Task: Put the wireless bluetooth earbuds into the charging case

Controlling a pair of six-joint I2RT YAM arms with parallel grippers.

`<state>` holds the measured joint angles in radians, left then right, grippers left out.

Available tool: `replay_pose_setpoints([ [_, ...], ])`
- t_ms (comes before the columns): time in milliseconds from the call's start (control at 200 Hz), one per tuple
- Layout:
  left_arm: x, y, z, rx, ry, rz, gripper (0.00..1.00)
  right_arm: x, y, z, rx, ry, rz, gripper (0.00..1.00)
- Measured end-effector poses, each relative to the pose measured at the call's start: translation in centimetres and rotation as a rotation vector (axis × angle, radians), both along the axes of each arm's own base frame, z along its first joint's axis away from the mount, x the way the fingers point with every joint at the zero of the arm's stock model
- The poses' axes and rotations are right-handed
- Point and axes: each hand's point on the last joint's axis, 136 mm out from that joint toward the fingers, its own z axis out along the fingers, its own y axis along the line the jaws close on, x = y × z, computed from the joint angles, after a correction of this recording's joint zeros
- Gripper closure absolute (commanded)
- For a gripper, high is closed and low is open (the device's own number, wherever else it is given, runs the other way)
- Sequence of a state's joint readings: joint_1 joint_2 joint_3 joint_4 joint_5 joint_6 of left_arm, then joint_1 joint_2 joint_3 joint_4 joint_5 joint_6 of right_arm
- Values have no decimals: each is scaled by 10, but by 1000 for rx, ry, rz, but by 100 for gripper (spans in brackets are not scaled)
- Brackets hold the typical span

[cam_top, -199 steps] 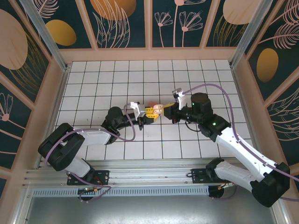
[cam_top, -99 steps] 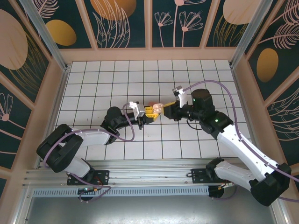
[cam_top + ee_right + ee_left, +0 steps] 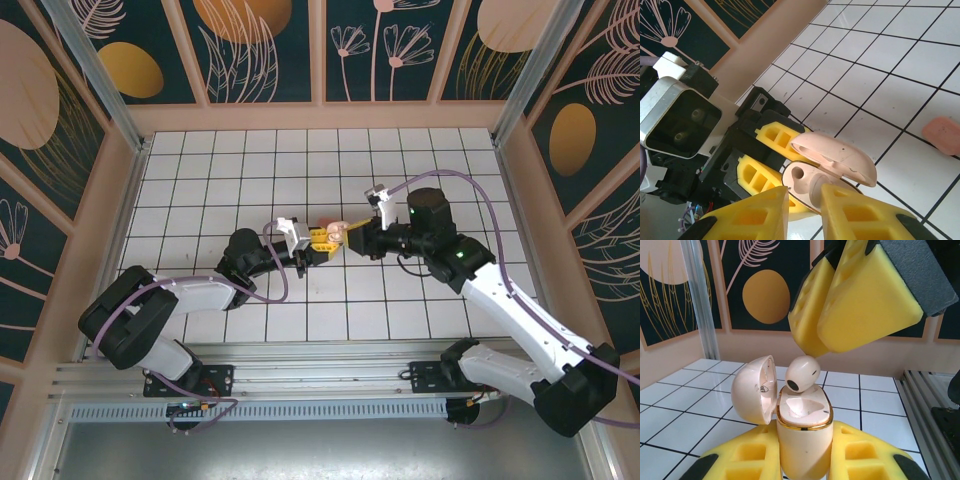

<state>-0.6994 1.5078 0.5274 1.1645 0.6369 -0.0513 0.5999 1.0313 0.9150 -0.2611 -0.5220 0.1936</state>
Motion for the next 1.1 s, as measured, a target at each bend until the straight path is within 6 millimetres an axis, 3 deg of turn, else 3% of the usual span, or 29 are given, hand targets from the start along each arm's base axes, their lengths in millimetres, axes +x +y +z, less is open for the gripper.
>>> replay_pose_setpoints([
  [651, 2, 3, 1, 17, -7, 26, 90, 10, -8, -23, -80, 48, -69, 77],
  [846, 1, 2, 3, 12, -14, 20, 90, 3, -7, -15, -57, 38, -42, 66],
  [1101, 1, 2, 5, 6, -22, 20, 90, -4, -8, 11, -8, -5, -21, 64],
])
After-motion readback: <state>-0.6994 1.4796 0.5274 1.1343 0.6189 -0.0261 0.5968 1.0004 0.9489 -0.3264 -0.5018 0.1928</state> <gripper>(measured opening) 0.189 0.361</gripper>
